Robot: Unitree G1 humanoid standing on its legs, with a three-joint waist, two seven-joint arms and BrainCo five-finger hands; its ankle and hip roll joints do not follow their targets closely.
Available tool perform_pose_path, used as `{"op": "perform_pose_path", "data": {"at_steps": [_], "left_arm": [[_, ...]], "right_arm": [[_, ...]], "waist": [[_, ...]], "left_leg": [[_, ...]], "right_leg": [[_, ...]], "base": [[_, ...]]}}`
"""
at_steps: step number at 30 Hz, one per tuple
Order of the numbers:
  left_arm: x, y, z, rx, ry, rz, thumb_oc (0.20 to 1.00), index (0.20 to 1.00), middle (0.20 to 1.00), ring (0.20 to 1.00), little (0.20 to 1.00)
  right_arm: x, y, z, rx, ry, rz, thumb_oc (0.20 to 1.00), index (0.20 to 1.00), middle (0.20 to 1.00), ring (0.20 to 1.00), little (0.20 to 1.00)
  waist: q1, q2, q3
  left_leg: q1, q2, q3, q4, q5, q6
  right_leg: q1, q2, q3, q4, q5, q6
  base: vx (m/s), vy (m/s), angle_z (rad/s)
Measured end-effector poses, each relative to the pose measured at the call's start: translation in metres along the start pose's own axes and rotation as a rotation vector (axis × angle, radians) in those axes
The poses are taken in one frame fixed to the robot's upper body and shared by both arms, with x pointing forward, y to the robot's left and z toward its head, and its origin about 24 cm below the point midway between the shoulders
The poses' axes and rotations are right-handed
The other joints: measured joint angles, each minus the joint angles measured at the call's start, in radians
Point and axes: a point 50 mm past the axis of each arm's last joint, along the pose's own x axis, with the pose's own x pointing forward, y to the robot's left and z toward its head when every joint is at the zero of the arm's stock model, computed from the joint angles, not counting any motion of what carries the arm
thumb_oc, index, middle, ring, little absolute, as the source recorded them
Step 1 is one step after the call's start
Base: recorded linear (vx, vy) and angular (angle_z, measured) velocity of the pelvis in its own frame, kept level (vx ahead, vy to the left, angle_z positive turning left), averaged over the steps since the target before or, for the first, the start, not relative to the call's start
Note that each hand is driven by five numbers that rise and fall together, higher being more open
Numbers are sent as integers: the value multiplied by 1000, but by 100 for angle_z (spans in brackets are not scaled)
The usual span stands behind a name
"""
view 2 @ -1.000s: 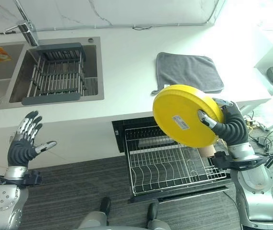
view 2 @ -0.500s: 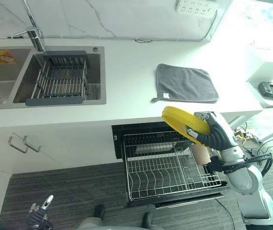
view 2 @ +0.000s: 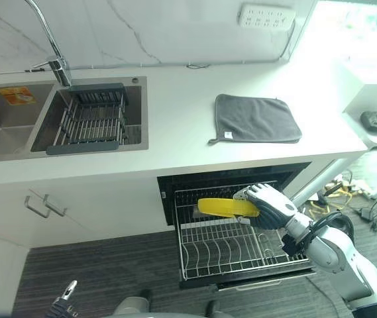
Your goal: Place the dishes in the dishwasher.
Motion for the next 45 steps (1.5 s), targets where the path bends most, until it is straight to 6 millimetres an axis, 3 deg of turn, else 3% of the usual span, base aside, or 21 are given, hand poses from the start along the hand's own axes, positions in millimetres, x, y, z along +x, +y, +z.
{"op": "perform_pose_path", "data": {"at_steps": [3, 8, 13, 16, 22, 25, 36, 39, 45], "left_arm": [[0, -2, 5, -34, -19, -1, 1000, 1000, 1000, 1000, 1000], [1, 0, 8, -29, -16, 7, 1000, 1000, 1000, 1000, 1000], [2, -6, 22, 21, -45, -27, 1000, 1000, 1000, 1000, 1000], [4, -7, 32, 35, -63, -32, 1000, 1000, 1000, 1000, 1000], [7, -30, 48, 71, -106, -117, 1000, 1000, 1000, 1000, 1000], [10, -54, 61, 73, -142, -187, 1000, 1000, 1000, 1000, 1000], [11, -59, 75, 115, -186, -163, 1000, 1000, 1000, 1000, 1000], [10, -65, 80, 116, -210, -184, 1000, 1000, 1000, 1000, 1000], [11, -71, 77, 137, -209, -204, 1000, 1000, 1000, 1000, 1000]], "right_arm": [[-1, 3, 2, -13, -19, 22, 200, 200, 200, 200, 200], [12, 18, -3, 1, -44, 91, 200, 200, 200, 200, 200], [15, 34, -22, 35, 32, 104, 200, 200, 200, 200, 200], [28, 38, -33, 4, 63, 73, 200, 200, 200, 200, 200], [45, 29, -43, -97, 78, 6, 200, 200, 200, 200, 200], [57, 24, -56, -157, 120, 3, 200, 200, 200, 200, 200], [57, 4, -76, -360, 186, -187, 200, 200, 200, 200, 200], [63, 14, -71, -384, 139, -121, 200, 200, 200, 200, 200], [63, 23, -87, -392, 237, -72, 200, 200, 200, 200, 200]], "waist": [[0, 4, 44], [21, -26, 67], [54, -29, 90], [60, -32, 122], [89, -25, 154], [113, -15, 185], [125, 24, 225], [135, 29, 227], [143, 28, 228]], "left_leg": [[-10, 0, 0, -6, 5, -8], [-1, -1, 0, -5, 4, -6], [0, -2, -16, 0, 3, -5], [-13, 3, -17, 8, 3, -5], [-59, 2, -28, 24, 3, -5], [-94, 1, -36, 44, 2, -4], [-177, -37, -39, 100, -9, 15], [-182, -42, -37, 106, -11, 19], [-224, -41, -39, 120, -12, 19]], "right_leg": [[-16, -3, 1, 11, -1, -1], [0, -4, -5, 10, -3, 0], [12, -3, -25, 11, -8, -3], [-8, -2, -30, 15, -16, -4], [-44, 0, -34, 37, -16, -6], [-73, -1, -43, 54, -16, -8], [-155, -43, -40, 112, -20, -2], [-162, -49, -35, 120, -23, 3], [-214, -50, -32, 156, -33, 1]], "base": [[-31, -1, -1], [1, -2, 3], [-43, -51, 8], [-68, -52, 3], [-76, -24, 3], [-69, -6, 5], [-68, 32, 3], [-49, -8, 0], [-49, -9, -1]]}}
